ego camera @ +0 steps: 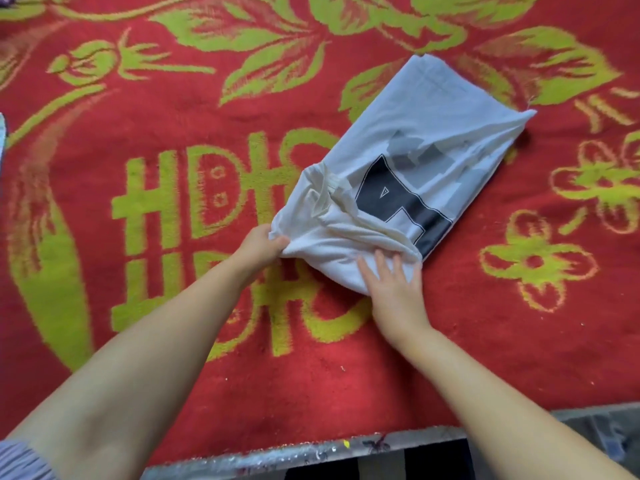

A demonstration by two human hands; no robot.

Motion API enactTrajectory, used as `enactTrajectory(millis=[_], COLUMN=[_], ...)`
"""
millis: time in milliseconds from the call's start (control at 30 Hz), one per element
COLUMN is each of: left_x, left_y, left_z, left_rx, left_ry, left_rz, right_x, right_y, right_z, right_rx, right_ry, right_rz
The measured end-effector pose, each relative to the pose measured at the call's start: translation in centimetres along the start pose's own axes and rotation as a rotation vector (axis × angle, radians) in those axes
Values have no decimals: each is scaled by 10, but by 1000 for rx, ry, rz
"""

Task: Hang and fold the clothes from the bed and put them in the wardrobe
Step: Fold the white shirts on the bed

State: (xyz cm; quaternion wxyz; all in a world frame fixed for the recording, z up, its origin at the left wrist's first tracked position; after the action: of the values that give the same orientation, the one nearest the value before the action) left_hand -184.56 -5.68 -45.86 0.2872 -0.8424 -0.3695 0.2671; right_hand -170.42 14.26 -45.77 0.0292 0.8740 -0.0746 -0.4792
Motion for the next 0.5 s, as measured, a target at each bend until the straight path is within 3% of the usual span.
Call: enactTrajectory(millis=[67, 200, 267, 300, 333, 400, 433, 500], left_x=[7, 35, 52, 60, 66, 69, 69, 72], left_y=[7, 29, 36, 41, 45, 47, 46, 44], left_z=[-19, -57, -72, -76, -77, -77, -77, -76], left_rx=[-57, -132, -192, -228, -251, -200, -82, 303], left_ry=[159, 492, 648, 653, 584, 259, 99, -83], left_rz=[-136, -176, -54, 99, 302, 730, 882, 1174], right_x=[-11, -30, -25, -16, -4, 13, 13, 3], right_y=[-26, -69, -73, -71, -71, -73, -68, -55], right_z=[-8, -54, -79, -89, -97, -105, -106, -100], right_rx=[-60, -356, -361, -337, -299, -200, -201, -261], right_ry=[45, 107, 258, 350, 431, 537, 509, 250], right_rz=[-70, -309, -434, -454, -448, -363, -288, -142])
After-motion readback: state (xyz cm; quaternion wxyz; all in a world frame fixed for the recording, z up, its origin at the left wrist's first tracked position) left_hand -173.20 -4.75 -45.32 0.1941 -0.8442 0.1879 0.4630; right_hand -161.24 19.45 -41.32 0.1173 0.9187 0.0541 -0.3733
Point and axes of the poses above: each hand's wrist, its own z-axis towards the middle knuckle, its own x-axis out of the palm, y = z × x, the point moved 1 cm from there along z, towards the middle knuckle, and after that the axes turned 11 degrees about y, right-handed, at the moved point
